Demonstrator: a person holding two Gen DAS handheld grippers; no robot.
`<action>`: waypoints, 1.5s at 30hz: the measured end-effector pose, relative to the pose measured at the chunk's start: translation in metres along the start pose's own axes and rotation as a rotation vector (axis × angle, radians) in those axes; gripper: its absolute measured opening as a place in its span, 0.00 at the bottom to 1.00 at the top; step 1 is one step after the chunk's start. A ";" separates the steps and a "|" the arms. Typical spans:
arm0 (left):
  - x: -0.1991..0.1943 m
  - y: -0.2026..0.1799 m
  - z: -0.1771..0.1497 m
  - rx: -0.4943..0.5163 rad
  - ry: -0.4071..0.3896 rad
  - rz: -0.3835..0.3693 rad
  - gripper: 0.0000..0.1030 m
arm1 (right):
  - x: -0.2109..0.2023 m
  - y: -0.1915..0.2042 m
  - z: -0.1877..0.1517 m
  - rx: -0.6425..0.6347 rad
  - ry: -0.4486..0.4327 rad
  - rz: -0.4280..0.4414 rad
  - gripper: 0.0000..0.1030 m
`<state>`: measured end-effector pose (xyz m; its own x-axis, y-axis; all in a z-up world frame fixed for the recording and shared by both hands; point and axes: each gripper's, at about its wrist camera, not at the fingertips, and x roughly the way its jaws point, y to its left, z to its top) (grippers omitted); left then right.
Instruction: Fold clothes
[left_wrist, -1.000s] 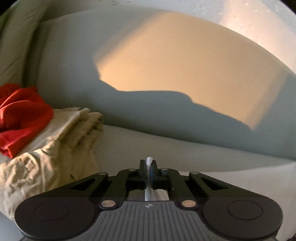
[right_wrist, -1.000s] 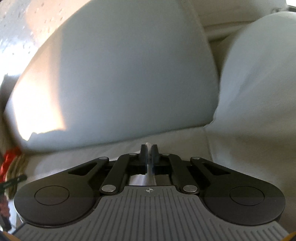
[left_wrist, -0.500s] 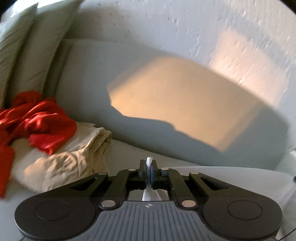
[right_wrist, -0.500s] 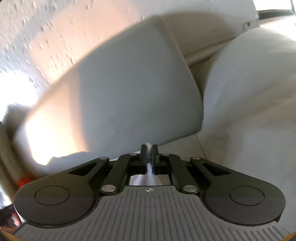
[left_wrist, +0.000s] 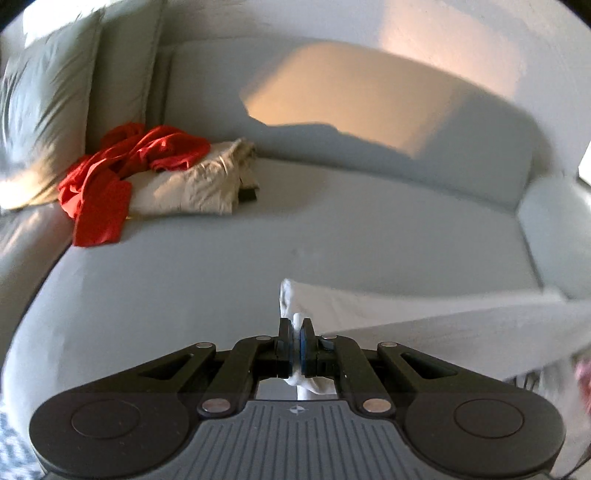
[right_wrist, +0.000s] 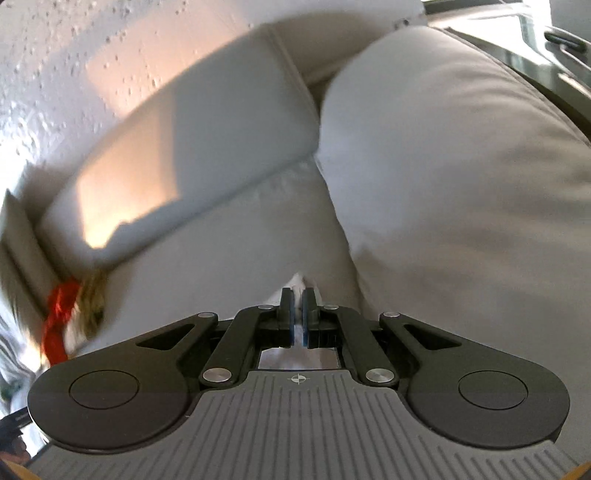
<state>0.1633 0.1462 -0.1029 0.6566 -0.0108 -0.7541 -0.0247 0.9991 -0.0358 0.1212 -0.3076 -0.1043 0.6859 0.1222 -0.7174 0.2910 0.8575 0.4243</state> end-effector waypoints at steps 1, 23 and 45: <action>-0.006 -0.004 -0.010 0.003 -0.001 0.004 0.03 | -0.006 -0.004 -0.007 0.000 -0.004 -0.004 0.03; -0.070 -0.002 -0.116 -0.094 -0.049 0.205 0.37 | -0.048 -0.054 -0.093 -0.049 0.097 -0.072 0.41; -0.044 -0.087 -0.121 0.381 0.199 -0.358 0.02 | 0.036 0.029 -0.080 -0.288 0.635 -0.077 0.33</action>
<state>0.0453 0.0551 -0.1461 0.4184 -0.3229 -0.8489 0.4724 0.8756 -0.1002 0.1012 -0.2382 -0.1623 0.1221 0.2488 -0.9608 0.0747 0.9630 0.2589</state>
